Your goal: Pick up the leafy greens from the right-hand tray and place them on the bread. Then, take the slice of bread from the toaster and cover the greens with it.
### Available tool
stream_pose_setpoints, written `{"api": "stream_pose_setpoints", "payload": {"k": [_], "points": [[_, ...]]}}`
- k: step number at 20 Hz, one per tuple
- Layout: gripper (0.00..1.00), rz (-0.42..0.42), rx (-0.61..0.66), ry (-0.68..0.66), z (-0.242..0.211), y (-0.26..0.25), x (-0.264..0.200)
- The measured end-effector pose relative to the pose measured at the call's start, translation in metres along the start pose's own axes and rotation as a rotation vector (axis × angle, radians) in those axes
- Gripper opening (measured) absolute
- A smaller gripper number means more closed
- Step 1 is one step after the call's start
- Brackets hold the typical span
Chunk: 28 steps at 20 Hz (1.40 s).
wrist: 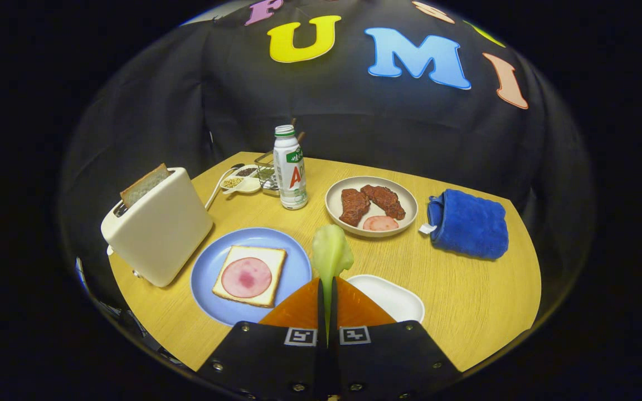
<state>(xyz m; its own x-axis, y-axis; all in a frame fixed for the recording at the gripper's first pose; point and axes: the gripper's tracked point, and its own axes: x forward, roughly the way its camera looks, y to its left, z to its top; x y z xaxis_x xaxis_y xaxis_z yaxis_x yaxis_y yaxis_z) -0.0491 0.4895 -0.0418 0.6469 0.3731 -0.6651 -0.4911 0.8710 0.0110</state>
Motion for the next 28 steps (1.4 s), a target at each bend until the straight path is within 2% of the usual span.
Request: {"api": "stream_pose_setpoints", "payload": {"k": [8,14,19,28], "points": [[0.01,0.089,-0.021,0.003,0.022,0.057,0.014],[0.01,0.134,-0.025,0.039,0.019,0.094,0.039],[0.02,0.135,-0.028,0.057,0.02,0.107,0.058],[0.13,0.168,-0.016,0.093,0.013,0.116,0.078]]}}
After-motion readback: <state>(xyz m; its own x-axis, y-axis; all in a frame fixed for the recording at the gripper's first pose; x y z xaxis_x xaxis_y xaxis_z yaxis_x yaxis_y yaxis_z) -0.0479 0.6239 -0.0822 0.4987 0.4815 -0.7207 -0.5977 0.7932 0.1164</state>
